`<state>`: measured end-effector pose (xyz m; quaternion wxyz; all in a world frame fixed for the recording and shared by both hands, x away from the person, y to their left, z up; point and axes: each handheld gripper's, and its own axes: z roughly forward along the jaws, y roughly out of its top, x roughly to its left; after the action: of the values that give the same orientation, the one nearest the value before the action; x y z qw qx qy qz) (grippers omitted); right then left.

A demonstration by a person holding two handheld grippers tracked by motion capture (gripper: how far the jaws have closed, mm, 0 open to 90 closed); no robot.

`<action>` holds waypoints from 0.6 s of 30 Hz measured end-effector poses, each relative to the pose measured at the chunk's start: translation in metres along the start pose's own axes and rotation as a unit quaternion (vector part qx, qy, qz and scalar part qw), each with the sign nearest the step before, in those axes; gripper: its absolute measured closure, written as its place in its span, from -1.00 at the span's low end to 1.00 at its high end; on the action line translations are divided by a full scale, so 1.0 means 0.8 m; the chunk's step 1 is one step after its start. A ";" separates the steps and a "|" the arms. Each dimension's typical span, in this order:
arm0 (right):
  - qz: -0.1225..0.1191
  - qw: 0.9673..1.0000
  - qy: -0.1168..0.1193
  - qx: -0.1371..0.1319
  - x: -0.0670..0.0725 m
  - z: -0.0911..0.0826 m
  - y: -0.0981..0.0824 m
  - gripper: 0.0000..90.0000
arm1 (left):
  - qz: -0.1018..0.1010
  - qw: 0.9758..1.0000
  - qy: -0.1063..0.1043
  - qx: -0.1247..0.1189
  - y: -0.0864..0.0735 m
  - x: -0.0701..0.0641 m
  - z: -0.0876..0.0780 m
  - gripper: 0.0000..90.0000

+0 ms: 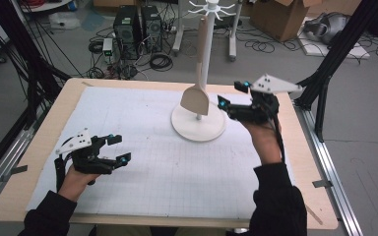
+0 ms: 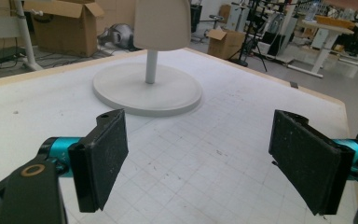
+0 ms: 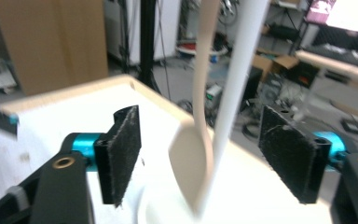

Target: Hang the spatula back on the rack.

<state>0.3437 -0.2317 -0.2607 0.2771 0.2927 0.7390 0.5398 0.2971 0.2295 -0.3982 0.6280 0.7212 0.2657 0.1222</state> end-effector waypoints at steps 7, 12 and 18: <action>-0.002 0.999 -0.024 0.022 0.015 -0.033 -0.068 -0.48 | 0.001 1.000 0.005 -0.003 -0.003 0.004 0.002 -0.56; 0.017 0.999 -0.044 0.027 0.024 -0.053 -0.123 -0.61 | -0.001 1.000 0.015 -0.007 -0.008 0.007 0.000 -0.55; 0.040 0.996 -0.076 0.023 0.031 -0.068 -0.179 -0.64 | -0.003 1.000 0.026 -0.011 -0.015 0.009 -0.003 -0.54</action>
<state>0.2683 -0.2836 -0.3858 0.3041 0.3685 0.7160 0.5089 0.2992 0.2366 -0.4107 0.6293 0.7100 0.2823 0.1419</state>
